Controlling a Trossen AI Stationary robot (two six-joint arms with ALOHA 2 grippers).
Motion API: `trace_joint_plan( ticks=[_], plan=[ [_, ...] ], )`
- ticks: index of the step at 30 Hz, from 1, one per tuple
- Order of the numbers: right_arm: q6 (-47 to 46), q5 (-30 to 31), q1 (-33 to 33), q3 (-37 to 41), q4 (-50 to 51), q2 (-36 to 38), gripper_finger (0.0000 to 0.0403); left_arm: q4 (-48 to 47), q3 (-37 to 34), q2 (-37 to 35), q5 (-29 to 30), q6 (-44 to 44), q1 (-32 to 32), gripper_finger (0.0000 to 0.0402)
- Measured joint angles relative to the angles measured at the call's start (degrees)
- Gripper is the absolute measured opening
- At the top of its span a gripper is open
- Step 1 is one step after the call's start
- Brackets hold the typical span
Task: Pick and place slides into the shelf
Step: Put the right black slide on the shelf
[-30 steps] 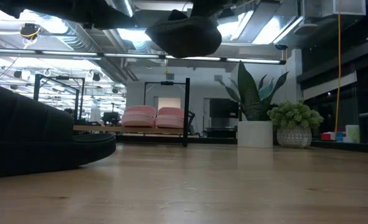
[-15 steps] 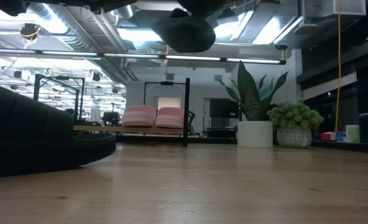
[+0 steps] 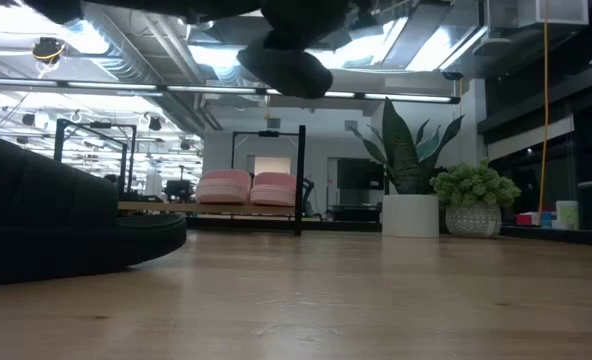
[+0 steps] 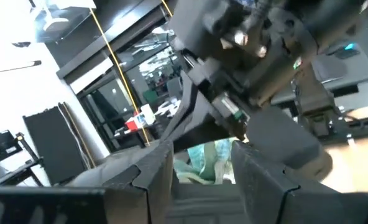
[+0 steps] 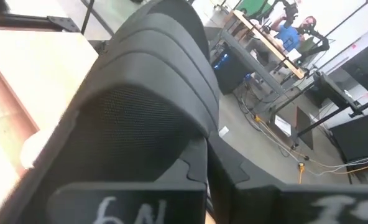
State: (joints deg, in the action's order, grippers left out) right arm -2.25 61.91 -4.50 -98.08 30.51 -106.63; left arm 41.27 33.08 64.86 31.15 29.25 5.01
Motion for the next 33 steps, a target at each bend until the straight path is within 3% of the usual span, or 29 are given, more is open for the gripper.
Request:
trace_joint_plan(
  ticks=[10,19,33],
  plan=[
    [1.28,0.12,-0.43,0.00,-1.56,0.00,0.0000,-0.38,4.75,8.44,11.74,11.19,-0.39,0.0155],
    [1.50,-0.07,-1.18,0.00,-1.52,0.02,0.0000,0.03,5.77,9.01,15.92,11.93,-2.54,0.0155],
    [2.58,-0.56,-2.70,0.00,-1.52,0.02,0.0000,0.00,5.77,9.01,16.38,11.97,-4.25,0.0155]
  ],
)
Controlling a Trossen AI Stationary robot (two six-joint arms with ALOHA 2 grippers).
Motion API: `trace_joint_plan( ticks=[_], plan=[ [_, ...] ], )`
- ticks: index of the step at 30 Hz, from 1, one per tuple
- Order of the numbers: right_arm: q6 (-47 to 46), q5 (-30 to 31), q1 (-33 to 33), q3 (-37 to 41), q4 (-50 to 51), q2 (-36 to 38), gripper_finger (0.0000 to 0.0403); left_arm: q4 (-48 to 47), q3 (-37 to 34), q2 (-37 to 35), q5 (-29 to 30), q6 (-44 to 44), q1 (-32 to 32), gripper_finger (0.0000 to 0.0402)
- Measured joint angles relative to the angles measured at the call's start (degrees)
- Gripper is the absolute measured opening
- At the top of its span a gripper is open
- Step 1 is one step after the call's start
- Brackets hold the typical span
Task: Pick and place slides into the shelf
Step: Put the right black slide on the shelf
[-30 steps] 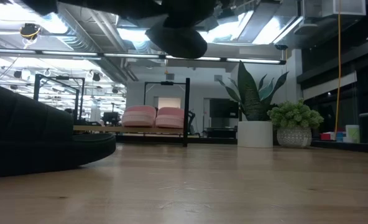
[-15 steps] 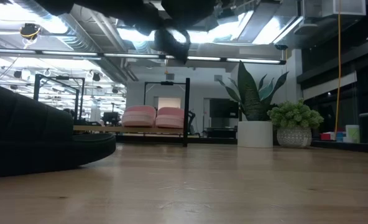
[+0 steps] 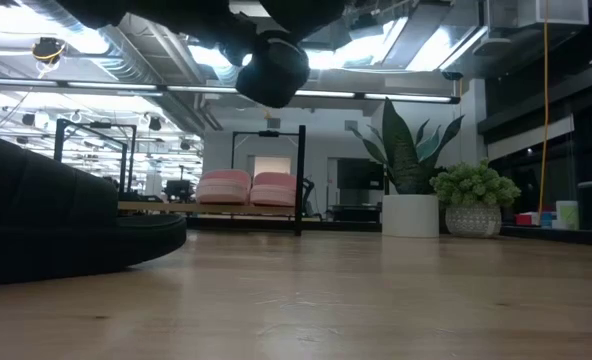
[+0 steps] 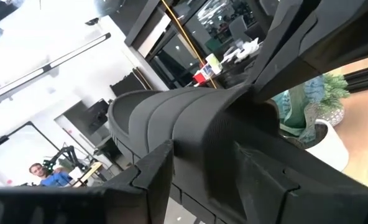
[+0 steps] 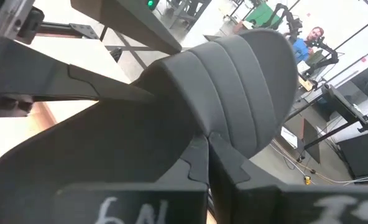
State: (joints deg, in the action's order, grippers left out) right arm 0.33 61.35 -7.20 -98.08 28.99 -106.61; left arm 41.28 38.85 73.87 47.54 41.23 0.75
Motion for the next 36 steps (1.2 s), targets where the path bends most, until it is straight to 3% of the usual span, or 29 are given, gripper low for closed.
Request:
trace_joint_plan(
  ticks=[16,28,36],
  plan=[
    [0.20,-0.18,-0.02,0.00,-0.02,0.04,0.0000,-0.07,0.00,0.00,2.07,2.00,0.00,0.0151],
    [0.38,-0.09,0.00,0.00,0.09,0.04,0.0000,-0.02,0.00,-0.02,2.09,1.84,0.00,0.0041],
    [0.42,-0.12,0.00,0.00,0.09,0.04,0.0000,0.02,0.00,-0.04,2.05,1.82,0.00,0.0010]
  ],
)
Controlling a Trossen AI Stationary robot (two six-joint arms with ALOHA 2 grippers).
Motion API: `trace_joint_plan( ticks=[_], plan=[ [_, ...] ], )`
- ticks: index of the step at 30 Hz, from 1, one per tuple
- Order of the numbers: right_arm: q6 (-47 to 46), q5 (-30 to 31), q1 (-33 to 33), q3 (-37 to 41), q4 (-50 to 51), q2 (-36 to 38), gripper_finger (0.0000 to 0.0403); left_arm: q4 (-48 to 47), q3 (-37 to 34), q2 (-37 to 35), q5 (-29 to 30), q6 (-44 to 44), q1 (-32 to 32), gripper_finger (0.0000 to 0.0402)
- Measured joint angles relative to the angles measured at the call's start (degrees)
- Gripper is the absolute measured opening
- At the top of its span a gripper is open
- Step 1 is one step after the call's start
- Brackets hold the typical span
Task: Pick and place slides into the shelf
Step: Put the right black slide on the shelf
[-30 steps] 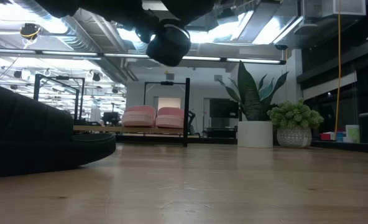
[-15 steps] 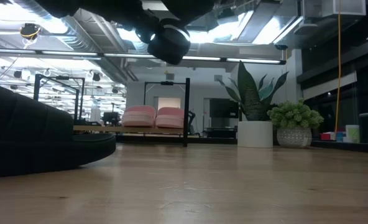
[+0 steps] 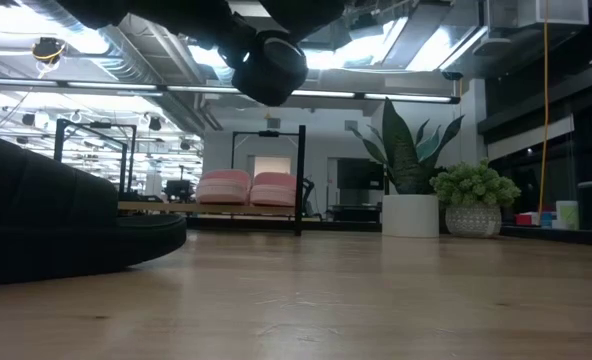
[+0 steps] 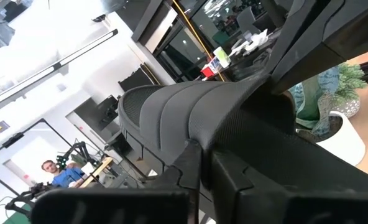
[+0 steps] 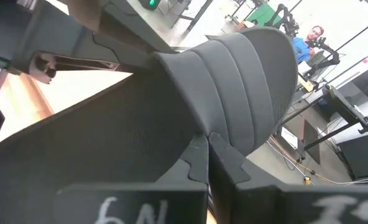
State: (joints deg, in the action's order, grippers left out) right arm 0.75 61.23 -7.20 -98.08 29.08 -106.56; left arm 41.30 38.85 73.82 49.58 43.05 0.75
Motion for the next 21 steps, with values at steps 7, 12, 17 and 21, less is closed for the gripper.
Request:
trace_joint_plan(
  ticks=[7,12,17,21],
  plan=[
    [1.26,-0.47,0.01,0.00,-0.01,0.00,0.0000,-0.02,0.00,0.00,-0.01,-0.87,0.00,0.0003],
    [2.85,-3.31,0.11,-0.02,0.00,0.07,0.0007,-0.30,-0.02,-0.02,2.00,-0.44,0.07,0.0002],
    [4.86,-5.22,-0.24,-0.11,0.19,0.09,0.0040,-0.46,-0.07,-1.10,3.51,0.16,-0.03,0.0002],
    [6.28,-6.40,-0.81,-0.11,0.54,0.09,0.0079,-0.36,-0.07,-2.70,4.75,0.95,0.08,0.0001]
  ],
)
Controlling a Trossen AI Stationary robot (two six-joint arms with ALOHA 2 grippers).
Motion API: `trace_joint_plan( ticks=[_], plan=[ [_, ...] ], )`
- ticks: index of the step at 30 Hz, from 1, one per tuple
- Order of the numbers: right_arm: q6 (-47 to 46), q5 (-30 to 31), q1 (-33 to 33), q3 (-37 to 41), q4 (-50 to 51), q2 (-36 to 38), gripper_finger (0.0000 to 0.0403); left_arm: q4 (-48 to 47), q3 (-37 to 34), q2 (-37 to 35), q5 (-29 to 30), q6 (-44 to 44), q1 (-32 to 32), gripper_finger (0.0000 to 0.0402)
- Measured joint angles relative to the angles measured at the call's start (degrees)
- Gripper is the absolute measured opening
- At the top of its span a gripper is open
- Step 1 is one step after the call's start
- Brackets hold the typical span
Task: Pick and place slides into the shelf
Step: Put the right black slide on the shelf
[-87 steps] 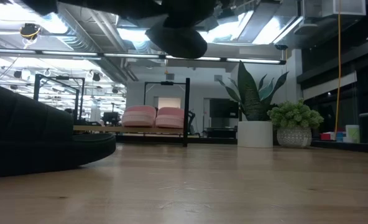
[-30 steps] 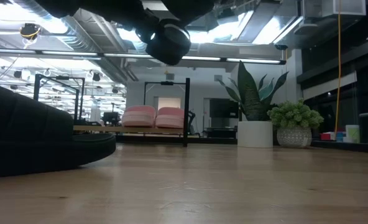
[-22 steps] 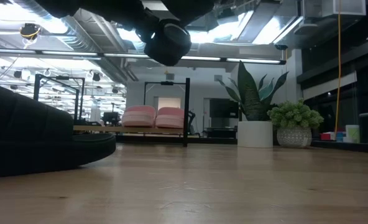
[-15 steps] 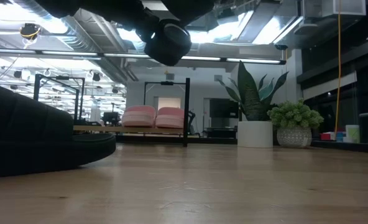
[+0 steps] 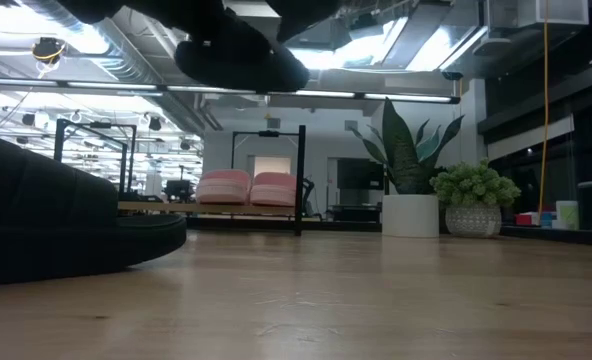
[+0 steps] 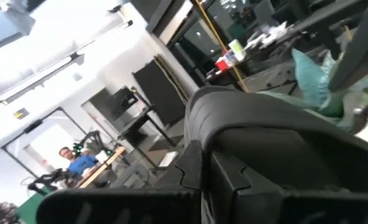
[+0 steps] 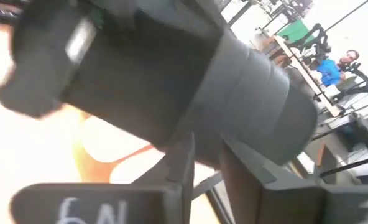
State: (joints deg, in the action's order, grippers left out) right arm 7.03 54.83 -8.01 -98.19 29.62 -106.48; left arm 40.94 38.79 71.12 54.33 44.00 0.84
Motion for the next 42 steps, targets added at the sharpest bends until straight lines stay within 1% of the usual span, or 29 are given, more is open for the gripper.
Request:
trace_joint_plan(
  ticks=[4,6,10,11,13,15,17,18,19,25,27,31,36,38,40,42],
  plan=[
    [2.23,0.42,-1.22,0.00,0.73,0.25,0.0115,0.13,0.00,-1.69,2.37,1.11,0.30,0.0001],
    [2.41,0.59,-1.84,0.00,0.73,0.70,0.0128,0.18,0.00,-2.46,2.51,1.60,0.49,0.0001],
    [0.52,0.82,-2.61,-0.02,1.70,1.95,0.0140,0.02,0.00,-4.30,4.37,1.62,0.45,0.0000],
    [-0.69,0.90,-2.73,0.00,2.68,2.16,0.0137,-0.06,0.00,-4.88,5.14,1.64,0.44,0.0000],
    [-2.49,0.88,-3.10,0.00,4.02,2.73,0.0118,0.32,0.02,-5.88,6.39,1.30,0.46,0.0000],
    [-5.26,0.91,-3.35,0.00,6.36,3.24,0.0083,0.01,0.00,-7.15,8.79,1.21,0.51,0.0000],
    [-7.81,0.89,-3.56,-0.02,9.29,3.43,0.0036,0.03,0.00,-8.47,11.35,1.15,0.47,0.0000],
    [-8.89,0.89,-3.55,0.00,10.78,3.43,0.0019,-0.02,0.00,-9.23,12.47,1.14,0.44,0.0000],
    [-10.09,0.84,-3.52,0.00,11.96,3.43,0.0011,0.18,0.01,-9.82,13.55,0.77,0.44,0.0000],
    [-17.10,0.98,-3.71,0.00,18.74,3.48,0.0005,-0.07,-0.97,-13.87,18.78,-1.84,0.46,0.0000],
    [-19.90,1.06,-4.04,0.50,20.39,3.51,0.0004,-0.30,-2.06,-15.31,18.68,-3.97,0.63,0.0000],
    [-23.47,1.83,-4.87,4.66,20.72,3.45,0.0003,-0.50,-5.23,-18.01,18.16,-7.58,0.72,0.0000],
    [-27.61,1.98,-5.26,10.88,18.08,3.60,0.0002,-0.41,-8.55,-19.99,18.04,-10.37,0.71,0.0000],
    [-28.22,1.74,-5.22,13.31,15.13,4.35,0.0002,-0.44,-9.56,-20.01,18.02,-11.27,0.70,0.0000],
    [-29.11,0.13,-5.18,16.78,10.42,6.09,0.0002,-0.56,-10.46,-20.35,17.97,-12.27,0.70,0.0000],
    [-27.13,-2.08,-5.35,21.33,2.16,7.91,0.0001,-0.09,-11.29,-20.47,17.94,-13.47,0.68,0.0000]
  ],
)
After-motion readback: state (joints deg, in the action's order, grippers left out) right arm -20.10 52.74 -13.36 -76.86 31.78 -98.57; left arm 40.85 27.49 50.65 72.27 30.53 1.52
